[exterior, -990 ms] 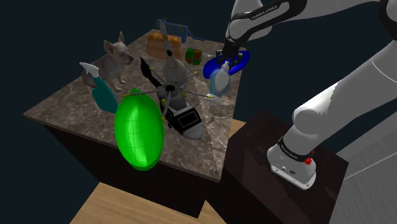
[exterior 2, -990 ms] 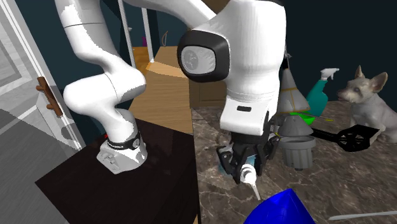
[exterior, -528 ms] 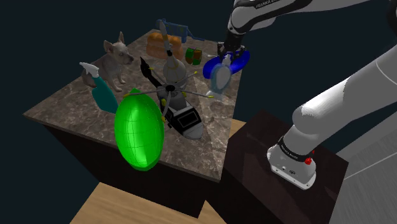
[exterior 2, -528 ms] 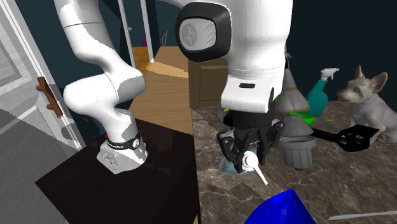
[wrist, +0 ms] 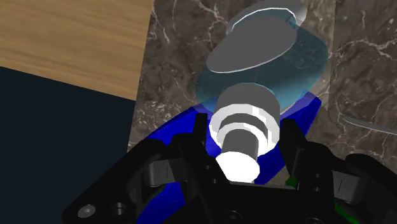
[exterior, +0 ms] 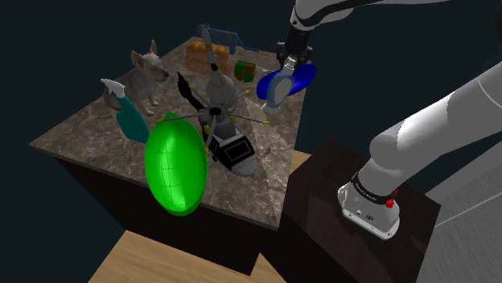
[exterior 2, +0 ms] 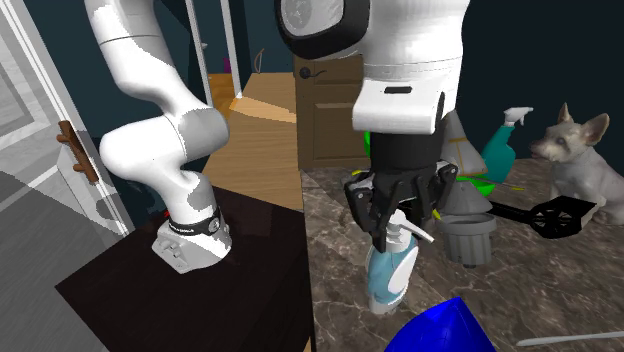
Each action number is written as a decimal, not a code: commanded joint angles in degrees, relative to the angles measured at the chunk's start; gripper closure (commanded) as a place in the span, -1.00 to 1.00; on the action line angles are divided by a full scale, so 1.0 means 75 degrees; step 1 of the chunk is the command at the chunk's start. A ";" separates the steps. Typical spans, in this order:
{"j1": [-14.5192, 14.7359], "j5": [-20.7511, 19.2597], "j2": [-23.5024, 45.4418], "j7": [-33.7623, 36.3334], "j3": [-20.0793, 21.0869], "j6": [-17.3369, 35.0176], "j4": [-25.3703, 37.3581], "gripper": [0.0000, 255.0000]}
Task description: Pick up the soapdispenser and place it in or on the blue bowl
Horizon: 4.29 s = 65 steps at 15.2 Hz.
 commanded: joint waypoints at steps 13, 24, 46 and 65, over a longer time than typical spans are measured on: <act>-0.0768 -0.0308 0.2716 -0.1462 -0.0862 -0.0713 0.3411 1.00; -0.1191 -0.0286 0.4916 -0.2230 -0.1166 -0.1436 0.6331 1.00; -0.1183 -0.0293 0.5181 -0.2233 -0.1188 0.0042 0.5118 1.00; -0.1193 -0.0273 0.4794 -0.2245 -0.1182 -0.0746 0.5520 -1.00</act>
